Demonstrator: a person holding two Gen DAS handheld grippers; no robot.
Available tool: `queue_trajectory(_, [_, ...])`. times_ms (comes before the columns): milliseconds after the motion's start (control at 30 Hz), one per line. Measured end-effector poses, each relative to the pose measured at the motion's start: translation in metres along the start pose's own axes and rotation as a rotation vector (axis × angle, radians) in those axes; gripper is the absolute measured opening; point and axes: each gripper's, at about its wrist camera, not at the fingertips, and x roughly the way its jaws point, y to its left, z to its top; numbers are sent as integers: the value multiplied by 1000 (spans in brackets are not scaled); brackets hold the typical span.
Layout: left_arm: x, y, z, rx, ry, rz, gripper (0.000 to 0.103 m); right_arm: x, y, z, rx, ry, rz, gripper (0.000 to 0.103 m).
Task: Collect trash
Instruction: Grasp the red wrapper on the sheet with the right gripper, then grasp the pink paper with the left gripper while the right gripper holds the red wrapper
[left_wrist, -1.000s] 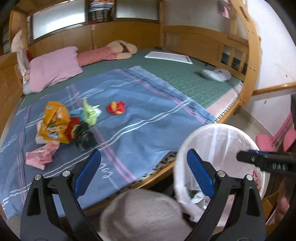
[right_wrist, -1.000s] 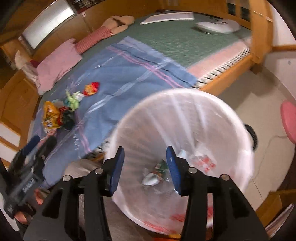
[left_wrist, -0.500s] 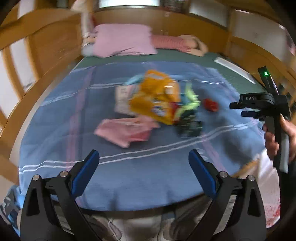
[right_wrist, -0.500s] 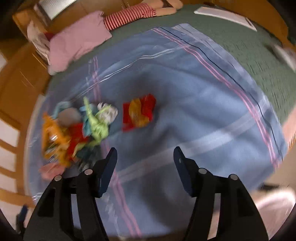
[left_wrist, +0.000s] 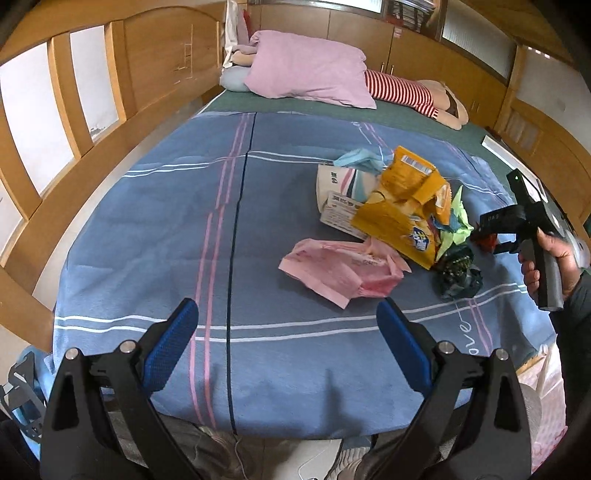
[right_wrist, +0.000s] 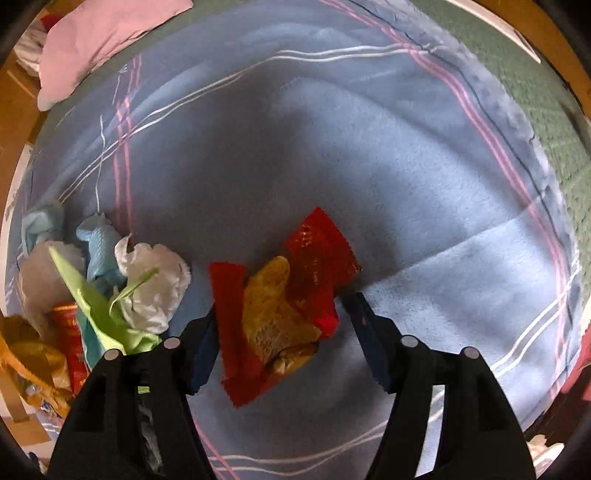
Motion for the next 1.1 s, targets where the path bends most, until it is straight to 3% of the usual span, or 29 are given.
queue_trajectory(200, [3, 2, 1, -1, -1, 7, 97, -17, -8, -4, 24, -47, 26, 30])
queue_trajectory(233, [3, 2, 1, 1, -7, 4, 97, -21, -9, -7, 25, -55, 38, 21])
queue_trajectory(267, [4, 2, 1, 4, -11, 5, 97, -26, -10, -12, 24, -60, 55, 19])
queue_trajectory(600, [42, -11, 15, 63, -32, -107, 97, -62, -24, -76, -13, -74, 158, 19])
queue_trajectory(867, [88, -64, 29, 258, -51, -192, 100, -74, -39, -107, 17, -83, 201, 19])
queue_trajectory(1033, [114, -82, 31, 355, -16, -184, 100, -85, -40, -117, 9, -102, 231, 19])
queue_trajectory(1067, [115, -82, 30, 354, -17, -186, 99, -87, -39, -118, 5, -106, 238, 19])
queue_trajectory(1100, [116, -81, 31, 348, -13, -195, 91, -89, -38, -118, 2, -108, 242, 19])
